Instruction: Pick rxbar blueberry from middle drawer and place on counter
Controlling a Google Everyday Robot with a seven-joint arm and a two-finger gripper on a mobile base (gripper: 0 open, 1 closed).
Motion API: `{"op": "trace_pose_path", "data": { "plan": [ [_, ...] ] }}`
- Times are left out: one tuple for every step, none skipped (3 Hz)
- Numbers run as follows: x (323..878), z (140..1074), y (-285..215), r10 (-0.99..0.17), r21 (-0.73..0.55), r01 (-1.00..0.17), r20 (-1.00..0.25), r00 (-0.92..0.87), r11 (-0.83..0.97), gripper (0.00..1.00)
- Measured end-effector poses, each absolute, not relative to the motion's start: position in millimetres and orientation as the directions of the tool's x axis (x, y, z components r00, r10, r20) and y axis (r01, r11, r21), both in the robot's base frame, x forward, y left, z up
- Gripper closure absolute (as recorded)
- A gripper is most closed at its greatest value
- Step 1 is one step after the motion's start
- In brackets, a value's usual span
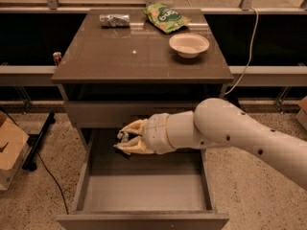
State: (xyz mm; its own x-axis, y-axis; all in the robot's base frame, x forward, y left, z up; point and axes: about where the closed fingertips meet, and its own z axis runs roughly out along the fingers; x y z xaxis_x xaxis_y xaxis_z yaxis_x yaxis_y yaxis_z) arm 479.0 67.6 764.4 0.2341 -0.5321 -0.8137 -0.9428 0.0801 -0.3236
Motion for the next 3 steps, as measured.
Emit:
{"op": "trace_pose_path", "data": {
  "plan": [
    [470.3, 837.4, 86.6, -0.597, -0.421, -0.905, -0.743, 0.303, 0.064, 1.0],
    [470.5, 837.3, 86.5, -0.598, -0.421, -0.905, -0.742, 0.302, 0.065, 1.0],
    [491.9, 836.9, 71.6, -0.591, -0.419, -0.901, -0.758, 0.278, 0.113, 1.0]
  ]
}}
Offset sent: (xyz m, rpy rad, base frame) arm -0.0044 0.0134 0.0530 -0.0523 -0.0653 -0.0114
